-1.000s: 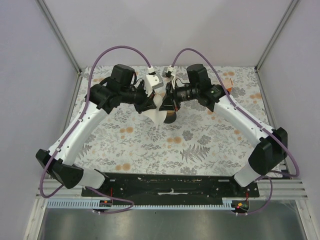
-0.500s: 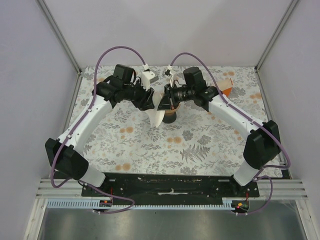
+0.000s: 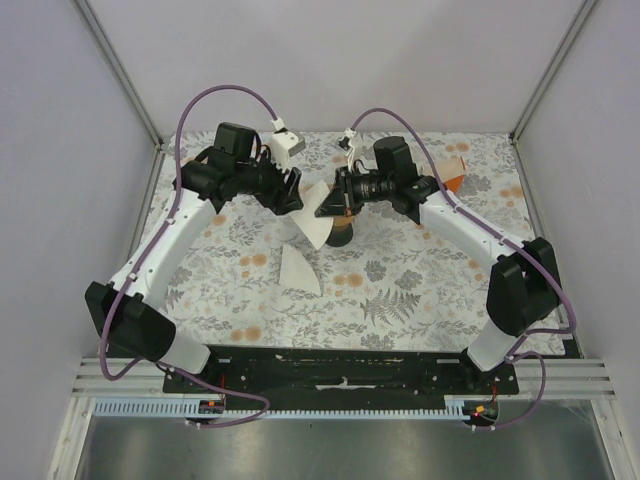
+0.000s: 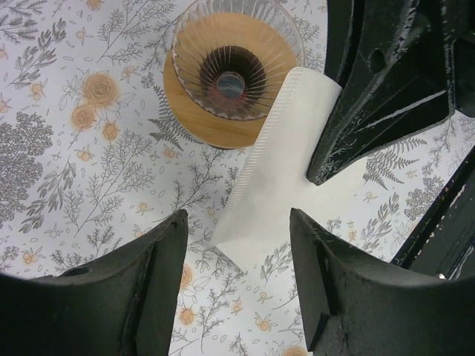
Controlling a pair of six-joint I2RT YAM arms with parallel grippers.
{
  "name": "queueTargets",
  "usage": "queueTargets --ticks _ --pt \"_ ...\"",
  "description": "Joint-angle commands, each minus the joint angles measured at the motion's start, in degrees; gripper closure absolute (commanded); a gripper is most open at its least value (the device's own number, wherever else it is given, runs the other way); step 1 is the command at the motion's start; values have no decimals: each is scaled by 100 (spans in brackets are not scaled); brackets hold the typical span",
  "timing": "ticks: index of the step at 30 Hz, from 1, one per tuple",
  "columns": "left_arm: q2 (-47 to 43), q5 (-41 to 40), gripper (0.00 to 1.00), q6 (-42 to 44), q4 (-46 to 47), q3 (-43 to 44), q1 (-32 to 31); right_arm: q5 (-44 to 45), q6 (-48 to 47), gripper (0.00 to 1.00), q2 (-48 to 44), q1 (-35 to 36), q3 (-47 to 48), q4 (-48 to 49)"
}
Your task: Place the coffee filter in the dripper
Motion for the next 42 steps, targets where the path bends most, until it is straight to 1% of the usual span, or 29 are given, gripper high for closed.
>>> queueTargets --ticks 1,4,7,10,11,13,16,17,18,19,22,25,27,29,32,34,36,40,42 --pt "-320 -160 36 -72 212 145 35 92 144 100 -11 -7 12 305" --pt "-347 -161 36 -10 203 -135 184 399 -163 100 -161 -16 161 43" --pt "-382 32 36 -2 238 -373 509 655 -576 100 -336 -138 442 -344" --pt "-443 235 36 -28 326 -549 843 638 -1181 100 -617 -621 793 -555" --pt "-470 287 36 -45 335 -593 940 664 -1558 100 -714 -744 899 -704" --pt "-522 323 36 24 335 -681 1046 1022 -2664 100 -899 -920 1171 -959" --pt "-654 314 36 69 370 -804 1107 2286 -4264 100 -1084 -1053 1418 -1136" --pt "-681 314 36 77 387 -831 1134 2525 -4843 100 -1084 -1114 1505 -1154" --pt "-742 314 36 78 414 -874 1160 2675 -5197 100 -1058 -1193 1593 -1162" --pt "-760 332 36 86 431 -918 1186 2694 -5566 100 -971 -1307 1759 -1206" --pt "-821 341 36 113 475 -1006 1248 2519 -6970 100 -497 -1562 2365 -1898" --pt "-813 297 36 121 493 -1085 1318 2965 -8238 100 171 -1686 2928 -2654" --pt "-821 253 36 148 511 -1138 1336 3229 -8731 100 593 -1773 3306 -3094" --pt "-830 261 36 157 528 -1182 1371 3467 -9162 100 901 -1861 3439 -3429" --pt "-857 270 36 174 555 -1261 1415 3591 -9786 100 947 -1923 3168 -3614" --pt "-848 270 36 174 572 -1288 1441 3425 -10121 100 903 -1958 2984 -3789" --pt "-813 288 36 174 581 -1297 1459 3353 -10341 100 955 -1976 2921 -4009" --pt "-734 288 36 157 607 -1305 1477 3862 -10447 100 1262 -2055 2860 -4045" --pt "-725 297 36 183 616 -1332 1477 3951 -10544 100 1350 -2090 2764 -4054"
